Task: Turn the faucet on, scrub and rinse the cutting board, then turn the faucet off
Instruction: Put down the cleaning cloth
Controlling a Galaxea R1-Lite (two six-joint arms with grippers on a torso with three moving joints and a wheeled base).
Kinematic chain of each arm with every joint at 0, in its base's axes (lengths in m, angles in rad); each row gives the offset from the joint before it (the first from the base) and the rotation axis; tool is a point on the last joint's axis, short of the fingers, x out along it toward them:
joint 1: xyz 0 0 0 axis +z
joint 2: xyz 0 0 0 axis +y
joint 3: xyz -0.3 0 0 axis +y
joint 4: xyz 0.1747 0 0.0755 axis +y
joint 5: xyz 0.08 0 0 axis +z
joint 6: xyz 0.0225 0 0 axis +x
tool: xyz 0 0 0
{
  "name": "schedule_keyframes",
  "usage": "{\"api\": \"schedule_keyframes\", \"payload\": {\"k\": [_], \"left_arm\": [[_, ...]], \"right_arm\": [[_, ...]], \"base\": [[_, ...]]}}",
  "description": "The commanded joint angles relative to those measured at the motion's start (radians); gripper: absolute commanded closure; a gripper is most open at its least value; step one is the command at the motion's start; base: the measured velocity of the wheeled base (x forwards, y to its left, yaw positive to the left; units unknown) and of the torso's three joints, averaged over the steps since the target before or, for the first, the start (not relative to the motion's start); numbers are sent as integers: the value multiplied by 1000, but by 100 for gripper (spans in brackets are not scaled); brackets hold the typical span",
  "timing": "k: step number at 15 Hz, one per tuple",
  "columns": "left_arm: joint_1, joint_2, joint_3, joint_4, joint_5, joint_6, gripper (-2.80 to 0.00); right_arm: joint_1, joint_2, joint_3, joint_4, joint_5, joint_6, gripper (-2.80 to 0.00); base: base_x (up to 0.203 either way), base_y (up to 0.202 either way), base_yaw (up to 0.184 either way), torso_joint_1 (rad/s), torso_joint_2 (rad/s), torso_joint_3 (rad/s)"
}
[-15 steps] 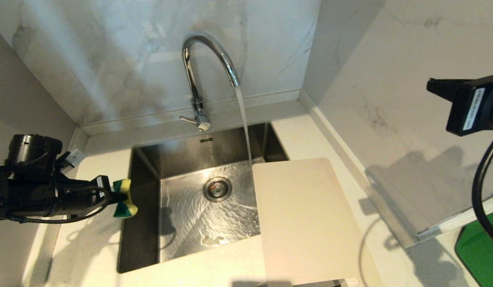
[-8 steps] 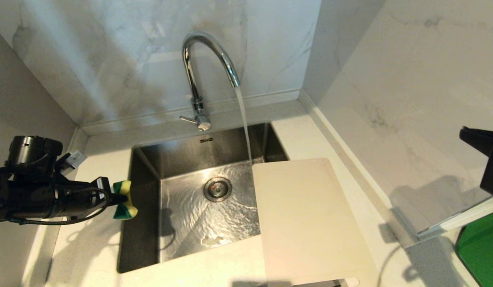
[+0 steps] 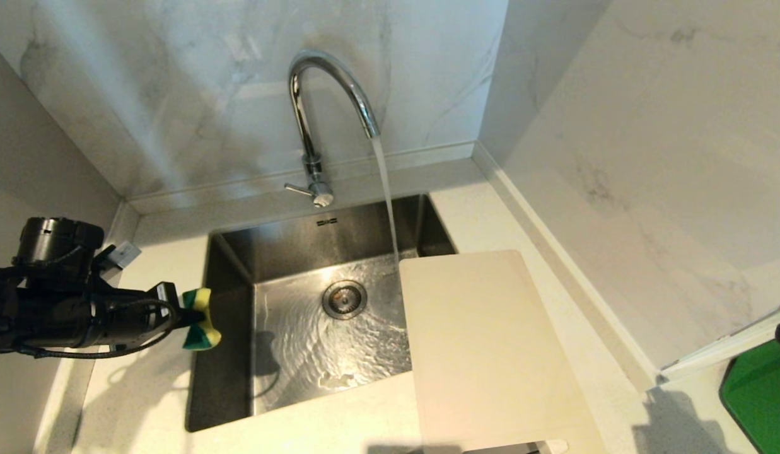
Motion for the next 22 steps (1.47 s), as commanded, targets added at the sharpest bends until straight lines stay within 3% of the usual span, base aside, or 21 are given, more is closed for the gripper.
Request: {"api": "schedule_keyframes", "payload": {"k": [1,5,11,16,18,22], "left_arm": [[-1,12,0,-1,-1,-2,0],[-4,17,-2,-1,-4,-4,0],[-8,42,1,-1,-7,-6,0],[-18,63,1,-6,-6,-7,0],[-16,67,3,-7,-7,-9,0],[-16,77,1,-9,-9,-9,0]], "right_arm": [[0,-91,62,0,-5,3,0],[-3,-159,159,13,-94,4,0],[-91,-329,329,12,-93,-6,0],[-150,-423,446,14,-30,-7,0],[-153,-426,489,-66,-23,1,0],[-153,-426,517,-89,89,-5,0]], "base": [[0,0,0,0,0,0],[0,0,0,0,0,0],[0,0,0,0,0,0],[0,0,0,0,0,0],[0,0,0,0,0,0],[0,0,0,0,0,0]]}}
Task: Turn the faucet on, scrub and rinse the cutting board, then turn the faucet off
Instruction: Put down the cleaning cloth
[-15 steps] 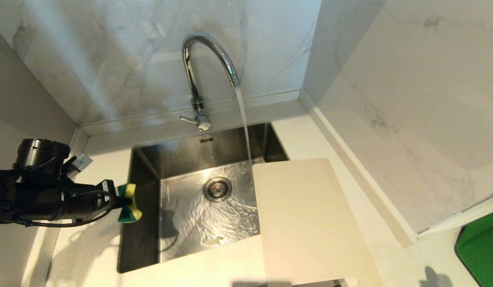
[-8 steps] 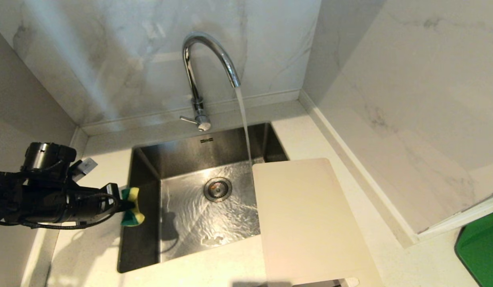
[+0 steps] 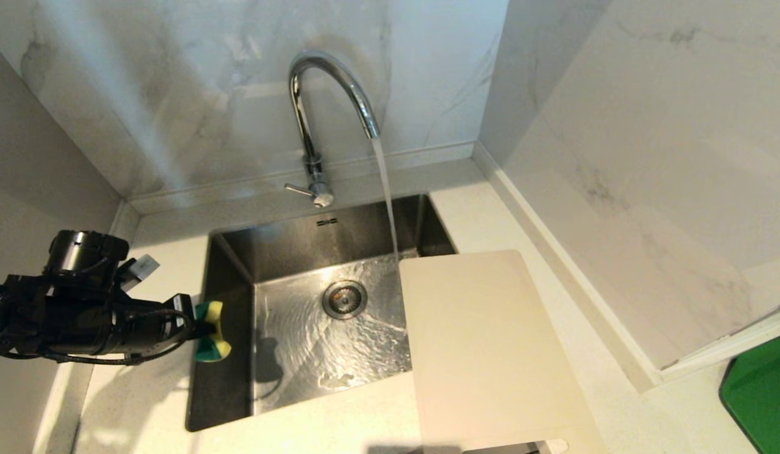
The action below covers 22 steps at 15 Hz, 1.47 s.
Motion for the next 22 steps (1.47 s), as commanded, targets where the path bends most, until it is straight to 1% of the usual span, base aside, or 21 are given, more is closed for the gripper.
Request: {"api": "schedule_keyframes", "payload": {"k": [1,3,4,6,8,9,10,13,16,22], "left_arm": [[0,15,-2,-10,-2,-4,0],[-1,27,-2,-46,-2,-4,0],[-1,32,0,-47,-2,-4,0],[-1,32,0,-47,-2,-4,0],[-1,30,0,-47,-2,-3,0],[-1,30,-2,-49,-2,-1,0],[-1,29,-2,-49,-3,3,0],[-1,27,5,-49,-3,1,0],[-1,21,8,-49,-2,3,0],[-1,27,2,-49,5,10,0]], "right_arm": [[0,0,7,42,52,-3,0],[0,0,7,148,83,-6,0],[0,0,5,188,113,-13,0],[0,2,7,180,114,-5,0],[0,0,6,179,101,43,0],[3,-1,6,178,109,32,0],[22,-14,6,179,110,21,0],[63,-147,4,183,111,10,0],[70,-279,2,183,110,-13,0],[71,-285,2,178,108,2,0]], "base": [[0,0,0,0,0,0],[0,0,0,0,0,0],[0,0,0,0,0,0],[0,0,0,0,0,0],[0,0,0,0,0,0],[0,0,0,0,0,0],[0,0,0,0,0,0],[0,0,0,0,0,0],[0,0,0,0,0,0],[0,0,0,0,0,0]]}}
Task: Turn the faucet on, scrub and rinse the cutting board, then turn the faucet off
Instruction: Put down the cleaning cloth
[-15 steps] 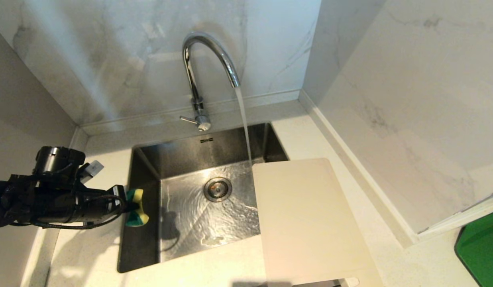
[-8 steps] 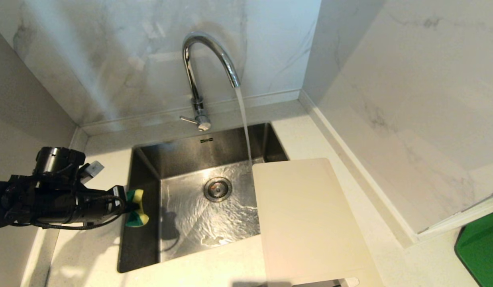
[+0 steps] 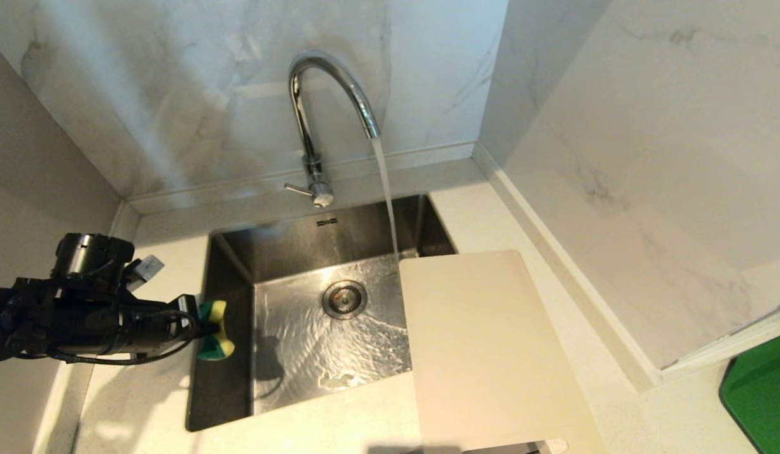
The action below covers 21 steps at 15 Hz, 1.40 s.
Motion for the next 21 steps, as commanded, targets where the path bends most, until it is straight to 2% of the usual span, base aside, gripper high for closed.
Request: {"api": "schedule_keyframes", "payload": {"k": [1,3,4,5,9,12,16,18,21], "left_arm": [[0,0,-16,-1,6,0,0],[0,-2,-51,32,40,21,0],[0,3,-77,66,73,66,0],[0,3,-105,111,107,100,0],[0,-9,-272,298,173,162,0],[11,-3,-353,424,265,249,0],[83,50,-349,513,278,300,0],[125,88,-337,516,279,317,0],[136,111,-311,509,278,317,0]], "right_arm": [[0,-7,0,-2,0,0,0],[0,-7,0,-2,-1,1,0],[0,-7,0,-2,-1,1,0],[0,-7,0,-2,-1,2,0],[0,-7,0,-2,-15,46,0],[0,-7,0,-2,-18,50,0],[0,-7,0,-2,-18,50,0],[0,-7,0,-2,-18,50,0],[0,-7,0,-2,-18,50,0]], "base": [[0,0,0,0,0,0],[0,0,0,0,0,0],[0,0,0,0,0,0],[0,0,0,0,0,0],[0,0,0,0,0,0],[0,0,0,0,0,0],[0,0,0,0,0,0],[0,0,0,0,0,0],[0,0,0,0,0,0]]}}
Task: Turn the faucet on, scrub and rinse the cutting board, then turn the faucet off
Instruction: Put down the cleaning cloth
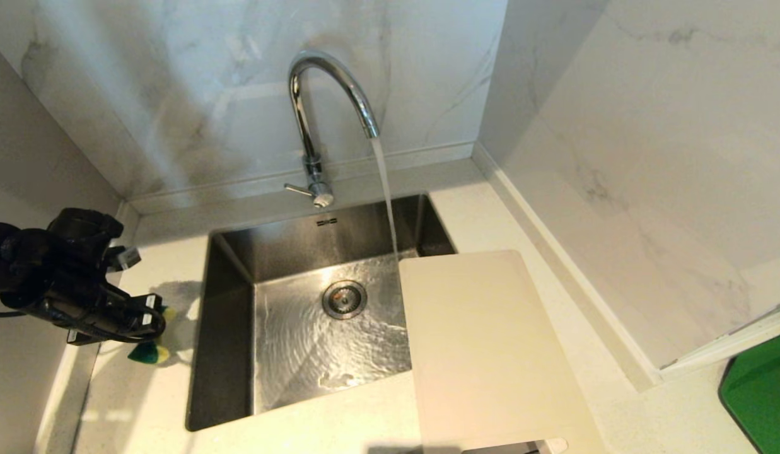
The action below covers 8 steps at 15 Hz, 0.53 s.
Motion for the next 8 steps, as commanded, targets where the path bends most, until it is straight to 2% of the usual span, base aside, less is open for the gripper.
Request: {"api": "schedule_keyframes", "payload": {"k": [1,4,5,8], "left_arm": [[11,40,12,-2,0,-3,0],[27,52,22,-22,-1,-3,0],[28,54,27,-25,-3,-3,-280],[36,45,38,-31,-2,-3,-280]], "right_arm": [[0,1,0,0,1,0,0],[0,1,0,0,1,1,0],[0,1,0,0,1,1,0],[0,1,-1,0,-1,18,0]], "base": [[0,0,0,0,0,0],[0,0,0,0,0,0],[0,0,0,0,0,0],[0,0,0,0,0,0]]}}
